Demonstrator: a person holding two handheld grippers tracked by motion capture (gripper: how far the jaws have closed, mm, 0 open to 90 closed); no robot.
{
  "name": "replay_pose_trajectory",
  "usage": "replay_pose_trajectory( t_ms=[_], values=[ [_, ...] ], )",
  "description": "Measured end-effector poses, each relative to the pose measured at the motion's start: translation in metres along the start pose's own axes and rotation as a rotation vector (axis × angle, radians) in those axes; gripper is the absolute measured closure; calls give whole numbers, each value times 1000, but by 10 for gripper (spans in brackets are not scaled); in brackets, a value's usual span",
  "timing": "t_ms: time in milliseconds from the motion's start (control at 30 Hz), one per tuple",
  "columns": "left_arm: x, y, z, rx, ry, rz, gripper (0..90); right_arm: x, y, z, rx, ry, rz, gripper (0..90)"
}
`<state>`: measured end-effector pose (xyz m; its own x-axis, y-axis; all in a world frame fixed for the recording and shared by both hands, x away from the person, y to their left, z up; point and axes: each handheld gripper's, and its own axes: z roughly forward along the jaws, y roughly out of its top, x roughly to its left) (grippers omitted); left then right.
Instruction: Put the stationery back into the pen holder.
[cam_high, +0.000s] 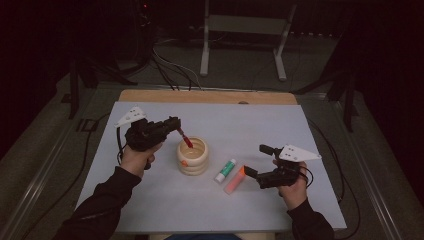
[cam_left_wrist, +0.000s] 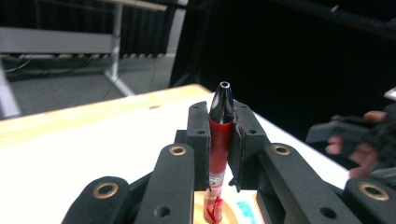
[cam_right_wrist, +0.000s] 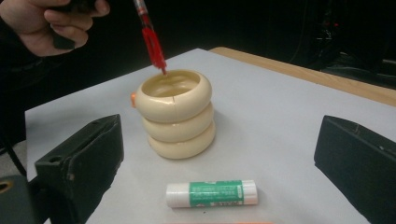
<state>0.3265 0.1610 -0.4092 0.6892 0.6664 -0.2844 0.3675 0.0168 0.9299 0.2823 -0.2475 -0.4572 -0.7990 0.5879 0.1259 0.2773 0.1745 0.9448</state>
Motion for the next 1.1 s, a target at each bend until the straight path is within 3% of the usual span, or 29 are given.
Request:
replay_pose_trajectory(
  t_ms=[500,900,1100],
  values=[
    [0,-14,13,80,18,12,806,-1,-3,2,2,-1,13,19],
    [-6,-23,25,156,-6,42,802,-1,-2,1,-10,-2,18,19],
    [-8,-26,34,201,26,51,802,-1,-3,1,-6,-2,18,19]
  ],
)
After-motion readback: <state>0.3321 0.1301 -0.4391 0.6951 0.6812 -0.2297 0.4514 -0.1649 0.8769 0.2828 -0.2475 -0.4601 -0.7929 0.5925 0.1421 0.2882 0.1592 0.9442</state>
